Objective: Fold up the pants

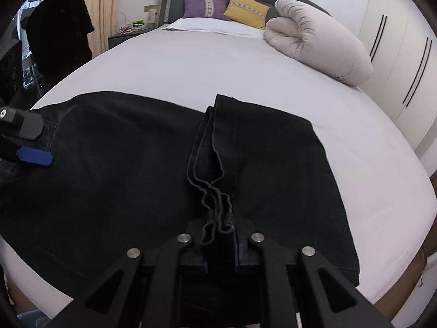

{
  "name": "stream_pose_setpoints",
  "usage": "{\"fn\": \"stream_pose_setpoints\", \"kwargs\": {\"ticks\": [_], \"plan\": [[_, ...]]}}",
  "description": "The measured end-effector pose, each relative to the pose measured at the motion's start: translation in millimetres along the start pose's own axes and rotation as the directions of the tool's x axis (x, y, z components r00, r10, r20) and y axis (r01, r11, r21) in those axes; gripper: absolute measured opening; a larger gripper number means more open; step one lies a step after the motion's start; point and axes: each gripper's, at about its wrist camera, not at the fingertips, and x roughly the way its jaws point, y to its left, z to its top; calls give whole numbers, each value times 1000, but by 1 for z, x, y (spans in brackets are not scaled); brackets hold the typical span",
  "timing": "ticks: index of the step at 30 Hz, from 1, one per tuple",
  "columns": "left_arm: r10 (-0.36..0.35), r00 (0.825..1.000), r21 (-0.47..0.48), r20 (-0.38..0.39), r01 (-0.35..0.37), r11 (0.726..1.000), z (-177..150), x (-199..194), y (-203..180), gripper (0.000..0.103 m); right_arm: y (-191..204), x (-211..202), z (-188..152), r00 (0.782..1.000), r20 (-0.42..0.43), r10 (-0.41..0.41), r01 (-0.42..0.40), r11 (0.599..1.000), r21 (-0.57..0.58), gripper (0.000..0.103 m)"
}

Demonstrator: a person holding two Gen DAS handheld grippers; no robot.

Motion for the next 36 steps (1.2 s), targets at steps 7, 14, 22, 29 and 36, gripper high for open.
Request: {"fn": "stream_pose_setpoints", "kwargs": {"ticks": [7,14,22,29,36], "plan": [[-167,985,-60,-40,164,985,23,16,-16,103,36,-34,10,989,98,-112,125,982,-138,14],[-190,975,-116,-118,177,977,50,44,-23,102,86,-53,9,983,149,-106,143,953,-266,14],[-123,985,-126,-120,108,986,50,21,11,15,123,-60,2,985,170,-42,104,923,-370,14],[-24,996,-3,-87,24,1000,50,-20,13,11,163,-62,-5,985,172,11,71,882,-465,14],[26,997,6,-67,-26,1000,47,-40,31,11,192,-55,-4,992,124,32,36,860,-510,14]]}}
